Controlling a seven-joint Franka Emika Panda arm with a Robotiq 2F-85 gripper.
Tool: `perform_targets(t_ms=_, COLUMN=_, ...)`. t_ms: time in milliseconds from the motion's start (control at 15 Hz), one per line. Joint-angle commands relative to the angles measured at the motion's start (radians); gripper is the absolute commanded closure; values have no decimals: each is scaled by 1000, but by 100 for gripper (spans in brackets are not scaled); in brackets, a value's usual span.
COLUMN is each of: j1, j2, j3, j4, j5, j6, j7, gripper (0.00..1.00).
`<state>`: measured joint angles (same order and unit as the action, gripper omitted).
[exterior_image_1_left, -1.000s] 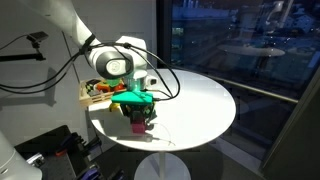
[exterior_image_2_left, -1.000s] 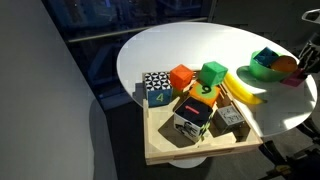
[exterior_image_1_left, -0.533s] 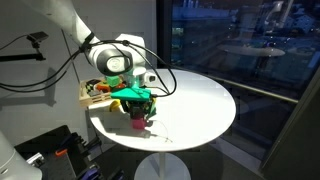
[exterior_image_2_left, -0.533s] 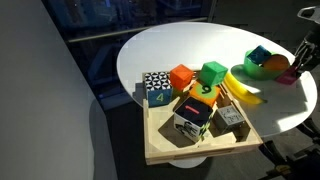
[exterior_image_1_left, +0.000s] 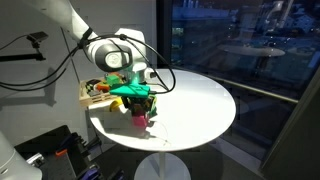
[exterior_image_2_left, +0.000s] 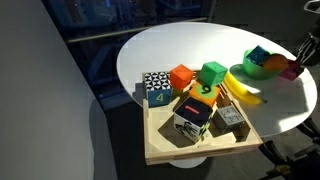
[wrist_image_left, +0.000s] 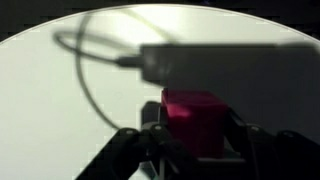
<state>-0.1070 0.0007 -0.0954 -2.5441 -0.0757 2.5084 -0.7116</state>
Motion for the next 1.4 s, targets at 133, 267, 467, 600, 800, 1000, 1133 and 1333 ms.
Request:
perform_targets(t_ms=133, j1=-7, j2=-107, j3=-23, j4=-25, j5=-7, j6=-39, j7=49, gripper=69)
perform_targets(t_ms=267, j1=-6, j2=-133, j3=-31, j4=-26, j5=-4, j6=-50, j7=59, gripper=69)
perform_targets(t_ms=467, j1=-2, j2=-167, j3=-40, j4=-25, j5=3, j6=-65, j7=76, gripper=69)
perform_targets(t_ms=600, j1=2, j2=-185, j3=-44, j4=-20, j5=9, j6=-68, j7=93, gripper=69)
perform_targets(t_ms=800, j1=8, j2=-200, j3=-47, j4=-6, j5=16, j6=-79, j7=114, gripper=69)
perform_targets(t_ms=1000, j1=16, j2=-206, j3=-48, j4=3, j5=25, j6=-81, j7=129, gripper=69)
perform_targets(t_ms=1133, j1=25, j2=-203, j3=-47, j4=7, j5=41, j6=-74, j7=134, gripper=69)
perform_targets(t_ms=1333, j1=38, j2=-199, j3=-42, j4=13, j5=56, j6=-63, j7=153, gripper=69)
